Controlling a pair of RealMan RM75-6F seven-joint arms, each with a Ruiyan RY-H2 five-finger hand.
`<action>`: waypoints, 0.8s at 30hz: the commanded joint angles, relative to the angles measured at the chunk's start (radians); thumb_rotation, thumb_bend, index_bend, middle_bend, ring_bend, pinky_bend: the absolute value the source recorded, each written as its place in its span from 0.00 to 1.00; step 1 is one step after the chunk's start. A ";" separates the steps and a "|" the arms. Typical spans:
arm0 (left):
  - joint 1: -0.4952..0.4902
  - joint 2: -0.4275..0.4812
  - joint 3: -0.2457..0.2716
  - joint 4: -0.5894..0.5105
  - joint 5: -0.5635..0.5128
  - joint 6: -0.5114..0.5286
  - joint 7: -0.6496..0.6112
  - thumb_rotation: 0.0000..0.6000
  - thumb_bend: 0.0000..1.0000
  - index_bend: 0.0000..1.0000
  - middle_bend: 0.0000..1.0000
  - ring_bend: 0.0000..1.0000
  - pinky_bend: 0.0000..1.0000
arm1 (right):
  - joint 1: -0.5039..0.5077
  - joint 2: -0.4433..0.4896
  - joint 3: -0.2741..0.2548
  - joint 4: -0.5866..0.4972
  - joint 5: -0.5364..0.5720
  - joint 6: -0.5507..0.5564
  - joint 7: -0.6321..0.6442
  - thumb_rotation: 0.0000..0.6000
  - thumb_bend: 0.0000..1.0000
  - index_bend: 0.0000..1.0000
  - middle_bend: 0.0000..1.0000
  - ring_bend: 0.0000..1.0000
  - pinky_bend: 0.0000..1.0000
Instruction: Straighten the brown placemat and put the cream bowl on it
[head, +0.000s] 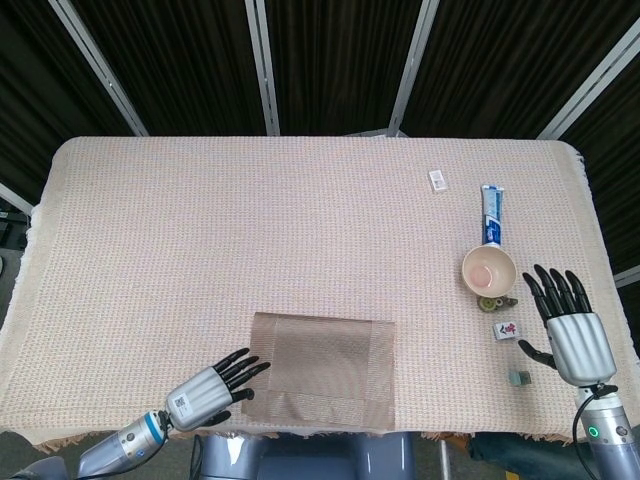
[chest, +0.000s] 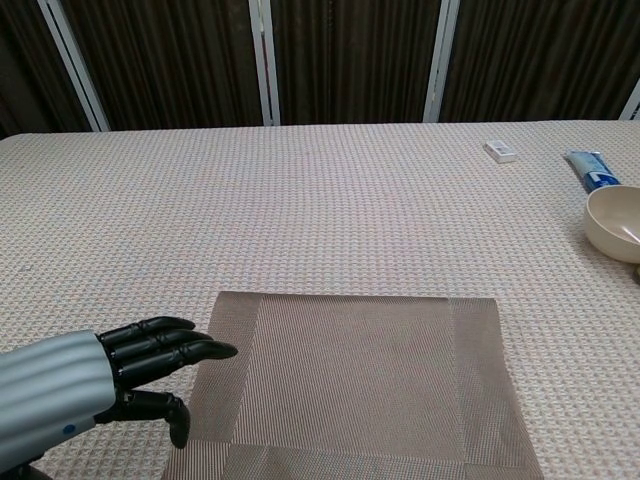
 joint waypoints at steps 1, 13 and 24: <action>0.002 -0.022 0.006 0.032 -0.010 0.011 0.001 1.00 0.26 0.40 0.00 0.00 0.00 | 0.000 0.001 0.003 -0.002 -0.001 -0.003 0.001 1.00 0.00 0.00 0.00 0.00 0.00; -0.008 -0.083 0.021 0.086 -0.025 0.013 -0.014 1.00 0.28 0.42 0.00 0.00 0.00 | -0.003 0.007 0.012 0.003 -0.008 -0.007 0.013 1.00 0.00 0.00 0.00 0.00 0.00; -0.018 -0.108 0.028 0.101 -0.043 -0.002 -0.009 1.00 0.36 0.47 0.00 0.00 0.00 | -0.007 0.008 0.019 0.010 -0.009 -0.005 0.020 1.00 0.00 0.00 0.00 0.00 0.00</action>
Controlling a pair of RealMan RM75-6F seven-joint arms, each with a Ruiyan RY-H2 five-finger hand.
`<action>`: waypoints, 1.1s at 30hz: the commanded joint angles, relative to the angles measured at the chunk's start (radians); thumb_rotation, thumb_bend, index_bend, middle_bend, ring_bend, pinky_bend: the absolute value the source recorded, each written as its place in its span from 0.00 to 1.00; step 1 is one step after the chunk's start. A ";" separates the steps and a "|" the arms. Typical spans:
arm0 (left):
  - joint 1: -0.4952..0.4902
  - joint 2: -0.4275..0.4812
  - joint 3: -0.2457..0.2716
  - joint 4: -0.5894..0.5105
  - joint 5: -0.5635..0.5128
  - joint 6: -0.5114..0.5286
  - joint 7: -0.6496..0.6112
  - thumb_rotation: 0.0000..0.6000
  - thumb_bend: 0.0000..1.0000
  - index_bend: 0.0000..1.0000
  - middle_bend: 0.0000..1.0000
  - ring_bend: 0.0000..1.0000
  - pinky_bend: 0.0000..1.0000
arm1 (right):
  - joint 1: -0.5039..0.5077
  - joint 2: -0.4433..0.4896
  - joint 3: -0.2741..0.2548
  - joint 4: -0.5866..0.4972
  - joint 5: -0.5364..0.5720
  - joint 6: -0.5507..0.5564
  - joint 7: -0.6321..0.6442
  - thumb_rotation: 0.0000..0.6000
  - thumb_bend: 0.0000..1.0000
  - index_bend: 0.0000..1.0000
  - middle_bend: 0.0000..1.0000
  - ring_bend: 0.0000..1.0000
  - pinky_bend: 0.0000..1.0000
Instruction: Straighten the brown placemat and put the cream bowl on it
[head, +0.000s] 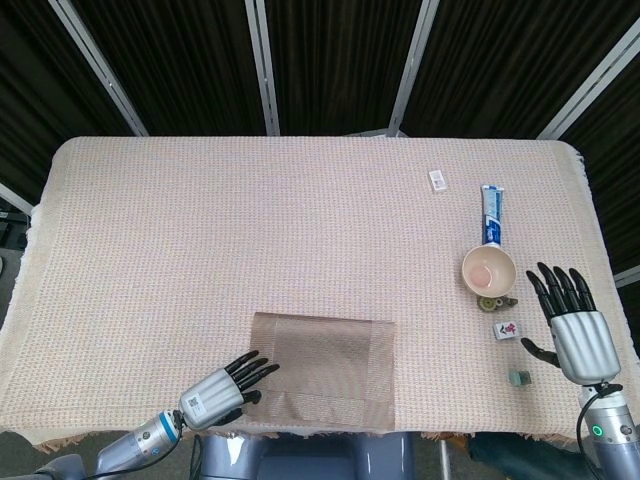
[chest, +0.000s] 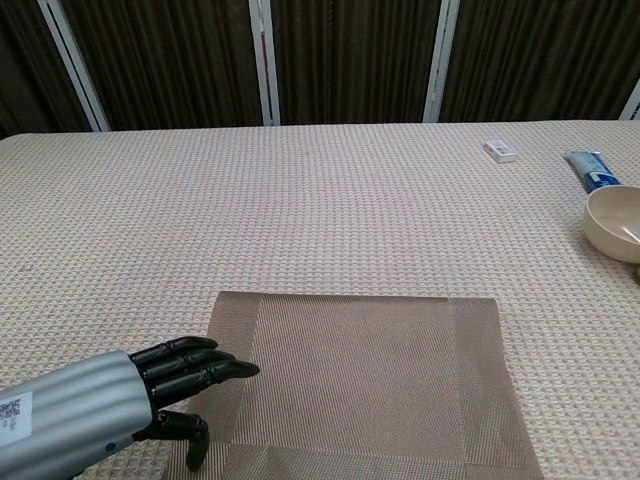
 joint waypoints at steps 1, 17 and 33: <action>-0.001 -0.004 0.001 0.001 -0.005 -0.003 0.003 1.00 0.36 0.47 0.00 0.00 0.00 | 0.000 0.000 0.001 0.000 -0.001 0.000 0.002 1.00 0.00 0.00 0.00 0.00 0.00; -0.013 -0.015 0.012 -0.008 -0.026 -0.018 0.023 1.00 0.50 0.54 0.00 0.00 0.00 | -0.005 0.005 0.005 -0.002 -0.014 0.004 0.008 1.00 0.00 0.00 0.00 0.00 0.00; -0.019 -0.025 0.014 -0.027 -0.060 -0.027 0.017 1.00 0.54 0.64 0.00 0.00 0.00 | -0.008 0.009 0.009 -0.005 -0.019 0.003 0.018 1.00 0.00 0.00 0.00 0.00 0.00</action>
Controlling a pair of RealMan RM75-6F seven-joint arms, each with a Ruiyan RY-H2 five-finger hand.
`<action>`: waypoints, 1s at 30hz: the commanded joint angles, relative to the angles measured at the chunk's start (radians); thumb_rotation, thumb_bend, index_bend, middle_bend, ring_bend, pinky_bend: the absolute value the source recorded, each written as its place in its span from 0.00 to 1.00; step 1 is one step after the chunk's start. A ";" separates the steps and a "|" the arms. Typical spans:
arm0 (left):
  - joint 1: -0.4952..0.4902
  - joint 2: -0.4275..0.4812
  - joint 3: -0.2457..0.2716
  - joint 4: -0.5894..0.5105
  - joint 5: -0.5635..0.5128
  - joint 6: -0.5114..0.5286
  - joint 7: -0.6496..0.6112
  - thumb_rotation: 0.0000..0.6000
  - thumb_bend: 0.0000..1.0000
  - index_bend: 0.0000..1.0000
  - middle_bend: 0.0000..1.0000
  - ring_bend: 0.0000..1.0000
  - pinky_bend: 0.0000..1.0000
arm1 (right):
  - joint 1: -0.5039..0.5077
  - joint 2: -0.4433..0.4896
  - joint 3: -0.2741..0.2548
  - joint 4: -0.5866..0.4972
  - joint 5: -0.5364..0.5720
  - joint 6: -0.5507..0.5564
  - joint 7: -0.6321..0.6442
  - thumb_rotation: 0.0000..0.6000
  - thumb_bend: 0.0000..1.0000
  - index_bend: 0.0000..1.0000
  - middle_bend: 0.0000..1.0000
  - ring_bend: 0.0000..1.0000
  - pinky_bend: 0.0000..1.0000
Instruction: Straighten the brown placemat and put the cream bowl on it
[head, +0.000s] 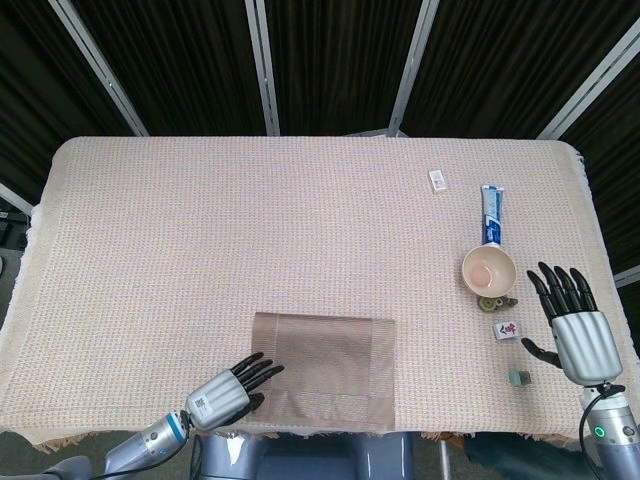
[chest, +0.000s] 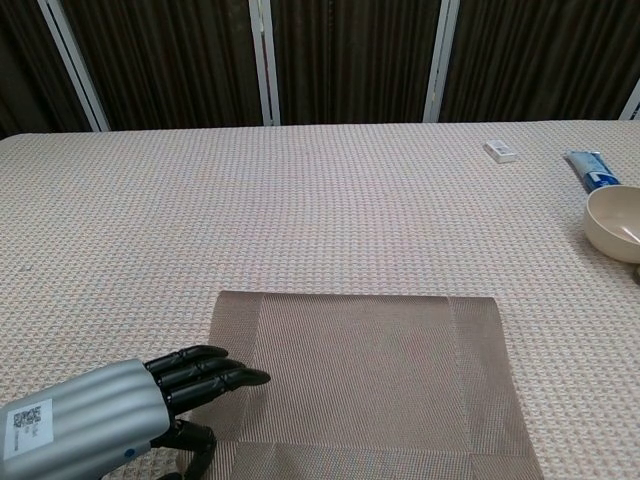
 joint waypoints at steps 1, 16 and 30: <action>-0.002 -0.001 -0.003 -0.006 -0.006 0.000 -0.004 1.00 0.54 0.64 0.00 0.00 0.00 | 0.000 0.000 0.000 0.000 0.000 -0.001 0.001 1.00 0.00 0.00 0.00 0.00 0.00; -0.160 0.040 -0.356 -0.258 -0.317 -0.139 -0.187 1.00 0.57 0.65 0.00 0.00 0.00 | -0.003 0.000 0.004 -0.009 -0.011 0.005 -0.011 1.00 0.00 0.00 0.00 0.00 0.00; -0.264 0.115 -0.624 -0.132 -0.671 -0.275 -0.098 1.00 0.61 0.66 0.00 0.00 0.00 | 0.000 -0.003 0.015 0.000 0.016 -0.023 -0.010 1.00 0.00 0.00 0.00 0.00 0.00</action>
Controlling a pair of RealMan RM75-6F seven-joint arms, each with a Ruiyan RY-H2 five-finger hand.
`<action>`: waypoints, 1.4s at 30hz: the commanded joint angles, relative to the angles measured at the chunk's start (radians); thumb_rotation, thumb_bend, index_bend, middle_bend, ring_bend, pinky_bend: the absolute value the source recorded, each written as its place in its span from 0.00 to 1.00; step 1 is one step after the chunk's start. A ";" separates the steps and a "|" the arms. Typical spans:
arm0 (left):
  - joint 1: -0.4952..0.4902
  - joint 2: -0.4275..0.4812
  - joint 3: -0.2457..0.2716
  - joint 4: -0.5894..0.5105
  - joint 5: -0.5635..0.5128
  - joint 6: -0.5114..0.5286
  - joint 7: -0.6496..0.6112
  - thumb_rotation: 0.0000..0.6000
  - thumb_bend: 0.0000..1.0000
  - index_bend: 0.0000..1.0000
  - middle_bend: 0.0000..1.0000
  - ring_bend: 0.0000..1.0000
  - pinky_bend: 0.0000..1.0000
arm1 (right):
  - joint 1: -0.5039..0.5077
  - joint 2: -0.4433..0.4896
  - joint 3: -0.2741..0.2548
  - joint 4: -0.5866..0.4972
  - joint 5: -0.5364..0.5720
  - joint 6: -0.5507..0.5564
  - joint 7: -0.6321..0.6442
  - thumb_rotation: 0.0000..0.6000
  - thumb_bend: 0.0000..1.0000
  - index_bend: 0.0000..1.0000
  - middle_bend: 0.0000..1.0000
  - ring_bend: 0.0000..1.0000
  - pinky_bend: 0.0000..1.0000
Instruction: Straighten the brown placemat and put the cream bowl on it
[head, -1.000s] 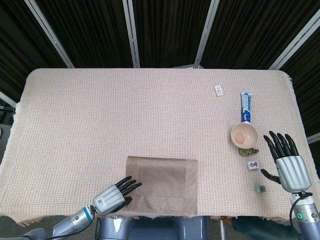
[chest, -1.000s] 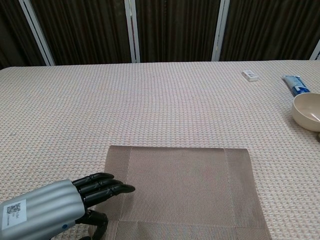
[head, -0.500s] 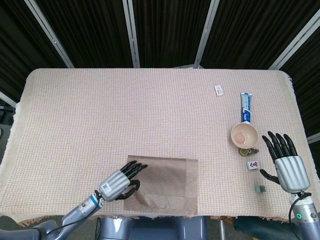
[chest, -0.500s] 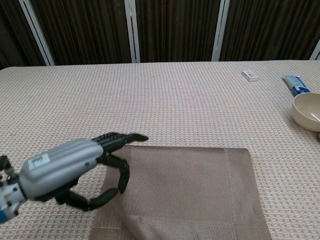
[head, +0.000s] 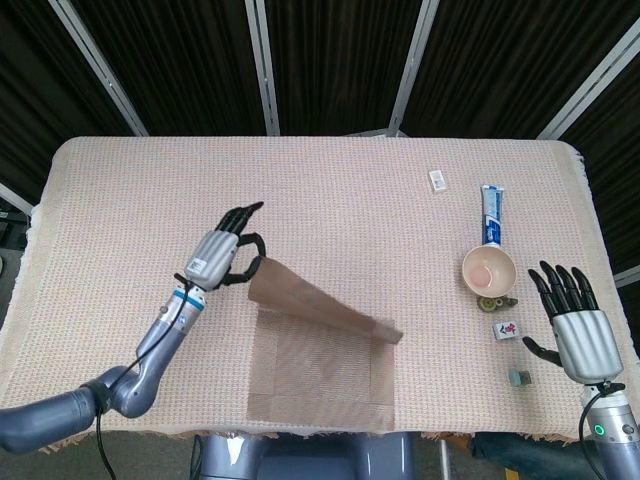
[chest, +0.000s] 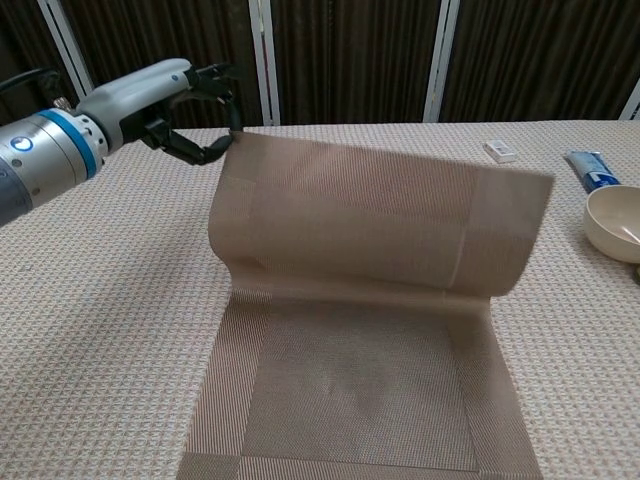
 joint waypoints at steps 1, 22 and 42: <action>-0.006 0.022 -0.023 0.054 -0.055 -0.015 0.013 1.00 0.61 0.66 0.00 0.00 0.00 | 0.002 -0.002 0.002 0.001 0.002 -0.004 0.000 1.00 0.00 0.00 0.00 0.00 0.00; 0.100 0.168 0.048 0.110 -0.113 0.036 0.056 1.00 0.00 0.00 0.00 0.00 0.00 | 0.005 -0.008 -0.014 -0.007 -0.026 -0.015 -0.025 1.00 0.00 0.00 0.00 0.00 0.00; 0.422 0.451 0.249 -0.369 0.028 0.453 0.321 1.00 0.00 0.00 0.00 0.00 0.00 | 0.273 -0.007 -0.143 -0.188 -0.282 -0.429 -0.121 1.00 0.00 0.05 0.00 0.00 0.00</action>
